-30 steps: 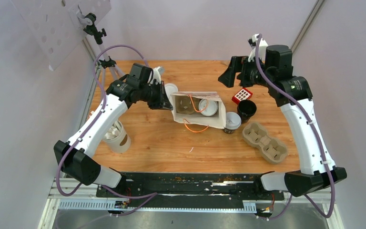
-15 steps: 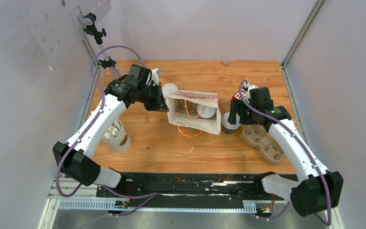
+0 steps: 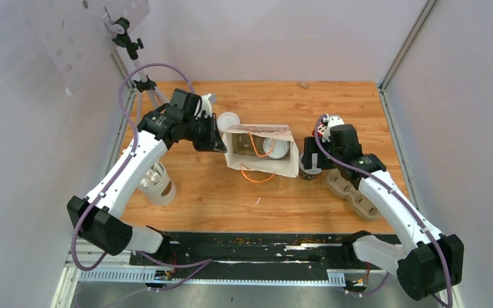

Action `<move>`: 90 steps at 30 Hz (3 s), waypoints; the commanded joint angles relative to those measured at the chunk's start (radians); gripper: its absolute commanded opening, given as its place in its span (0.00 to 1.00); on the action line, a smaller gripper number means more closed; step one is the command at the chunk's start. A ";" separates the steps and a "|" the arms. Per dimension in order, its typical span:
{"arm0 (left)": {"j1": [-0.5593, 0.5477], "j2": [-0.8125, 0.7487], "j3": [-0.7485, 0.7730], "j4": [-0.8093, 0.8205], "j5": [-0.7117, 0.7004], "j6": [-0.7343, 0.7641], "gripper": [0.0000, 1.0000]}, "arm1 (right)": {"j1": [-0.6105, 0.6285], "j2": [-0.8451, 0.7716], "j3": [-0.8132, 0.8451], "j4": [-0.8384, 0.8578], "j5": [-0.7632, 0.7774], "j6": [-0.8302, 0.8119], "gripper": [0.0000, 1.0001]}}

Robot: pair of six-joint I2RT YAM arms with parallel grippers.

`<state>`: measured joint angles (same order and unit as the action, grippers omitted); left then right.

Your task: Pack the takeout coffee

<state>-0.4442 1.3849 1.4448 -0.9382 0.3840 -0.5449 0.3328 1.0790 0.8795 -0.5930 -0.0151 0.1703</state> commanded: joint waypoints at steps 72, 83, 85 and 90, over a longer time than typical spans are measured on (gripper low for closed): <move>0.004 -0.067 -0.005 0.043 0.005 -0.004 0.00 | 0.105 -0.043 0.253 -0.233 0.034 -0.166 0.75; 0.004 -0.041 0.002 0.068 0.024 -0.021 0.00 | 0.211 -0.111 0.521 -0.468 -0.190 -0.347 0.74; 0.004 -0.040 0.007 0.068 0.027 -0.023 0.00 | 0.293 -0.116 0.531 -0.480 -0.183 -0.361 0.75; 0.004 -0.037 0.010 0.067 0.026 -0.022 0.00 | 0.414 -0.121 0.534 -0.423 -0.150 -0.342 0.75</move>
<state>-0.4442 1.3628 1.4277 -0.9039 0.3912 -0.5583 0.6846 0.9630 1.3815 -1.0325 -0.1524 -0.1516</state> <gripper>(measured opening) 0.006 0.770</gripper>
